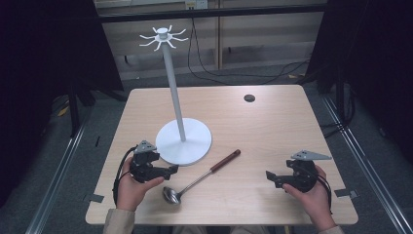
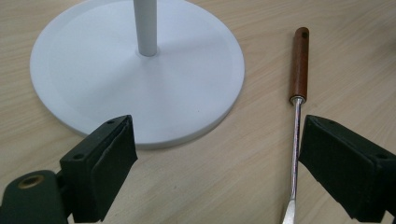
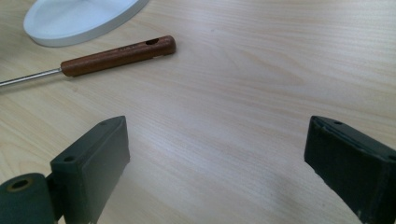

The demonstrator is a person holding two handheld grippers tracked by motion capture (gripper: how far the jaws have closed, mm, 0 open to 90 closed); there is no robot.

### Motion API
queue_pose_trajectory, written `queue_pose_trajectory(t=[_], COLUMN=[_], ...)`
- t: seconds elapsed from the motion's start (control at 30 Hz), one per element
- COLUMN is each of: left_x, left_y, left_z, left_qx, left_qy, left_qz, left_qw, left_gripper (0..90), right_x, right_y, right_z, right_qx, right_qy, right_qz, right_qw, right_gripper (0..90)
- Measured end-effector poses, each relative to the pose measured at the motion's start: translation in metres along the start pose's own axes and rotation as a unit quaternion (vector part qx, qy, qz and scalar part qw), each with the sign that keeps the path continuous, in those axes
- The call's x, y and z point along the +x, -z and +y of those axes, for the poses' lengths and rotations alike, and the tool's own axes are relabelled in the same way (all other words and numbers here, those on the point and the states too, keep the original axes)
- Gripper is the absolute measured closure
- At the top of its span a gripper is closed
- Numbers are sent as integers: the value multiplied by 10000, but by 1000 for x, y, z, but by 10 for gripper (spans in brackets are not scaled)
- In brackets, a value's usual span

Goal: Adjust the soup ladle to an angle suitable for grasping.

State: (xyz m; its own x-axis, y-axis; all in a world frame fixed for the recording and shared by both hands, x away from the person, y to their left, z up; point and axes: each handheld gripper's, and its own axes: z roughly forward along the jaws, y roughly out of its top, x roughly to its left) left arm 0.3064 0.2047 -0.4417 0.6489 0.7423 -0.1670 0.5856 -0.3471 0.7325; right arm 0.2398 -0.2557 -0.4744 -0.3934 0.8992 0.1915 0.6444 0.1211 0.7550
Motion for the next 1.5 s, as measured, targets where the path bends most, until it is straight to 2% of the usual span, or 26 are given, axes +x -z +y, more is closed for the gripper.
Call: queue_pose_trajectory(t=[0.17,0.27,0.3,0.37,0.4,0.53,0.7,0.73,0.8,0.83,0.87,0.93,0.97,1.03,1.17,1.2,1.23,1.27,1.3,1.33,1.4,1.47,1.5], left_x=[-2,-6,-8,-13,-13,-22,-39,-39,-46,-53,-55,-57,-60,-61,-71,-71,-75,-75,-77,-78,-78,-78,-78], left_y=[2,-1,-2,-5,-6,-15,-33,-33,-42,-51,-55,-59,-67,-71,-90,-90,-99,-99,-103,-109,-113,-120,-123], left_z=[0,5,8,12,16,26,39,39,44,48,51,52,53,53,54,54,55,55,55,55,55,53,52], left_qx=[-12,39,88,110,187,182,448,448,610,764,844,848,912,965,1144,1144,1237,1237,1274,1395,1412,1487,1502], left_qy=[33,-13,-116,-143,-235,-278,-582,-582,-719,-895,-966,-945,-994,-984,-1116,-1116,-1176,-1176,-1215,-1267,-1248,-1273,-1258], left_qz=[13,-19,-15,-100,-140,-217,-333,-333,-383,-393,-433,-477,-453,-472,-572,-572,-665,-665,-669,-698,-703,-701,-693], left_qw=[10000,10000,9999,9998,9995,9992,9967,9967,9948,9923,9908,9908,9898,9893,9855,9855,9831,9831,9821,9796,9796,9781,9782], left_gripper=[112,117,117,119,119,124,152,160,170,191,197,208,210,226,279,297,327,345,355,369,418,448,468], right_x=[3,3,2,0,-2,-4,-2,-2,-2,-2,-2,-2,-2,-2,-2,-2,-3,-3,-3,-3,-3,-4,-4], right_y=[0,0,0,1,2,3,5,5,5,5,6,7,7,8,10,10,10,10,11,11,11,11,12], right_z=[3,4,4,3,3,3,5,5,5,5,5,6,6,6,7,7,8,8,8,8,8,9,9], right_qx=[-53,-56,-66,-51,-76,-87,-128,-128,-115,-109,-112,-144,-154,-162,-205,-205,-209,-209,-218,-227,-228,-242,-244], right_qy=[28,21,17,-25,-59,-100,-84,-84,-70,-61,-65,-67,-67,-58,-44,-44,-43,-43,-45,-43,-52,-55,-58], right_qz=[29,65,71,57,59,37,40,40,54,50,56,61,60,59,64,64,64,64,59,55,49,62,63], right_qw=[10000,10000,10000,10000,9999,9999,9999,9999,9999,9999,9999,9999,9998,9998,9998,9998,9998,9998,9997,9997,9997,9997,9997], right_gripper=[64,66,66,66,67,68,67,67,67,66,66,66,65,64,64,64,63,63,63,63,63,63,63])
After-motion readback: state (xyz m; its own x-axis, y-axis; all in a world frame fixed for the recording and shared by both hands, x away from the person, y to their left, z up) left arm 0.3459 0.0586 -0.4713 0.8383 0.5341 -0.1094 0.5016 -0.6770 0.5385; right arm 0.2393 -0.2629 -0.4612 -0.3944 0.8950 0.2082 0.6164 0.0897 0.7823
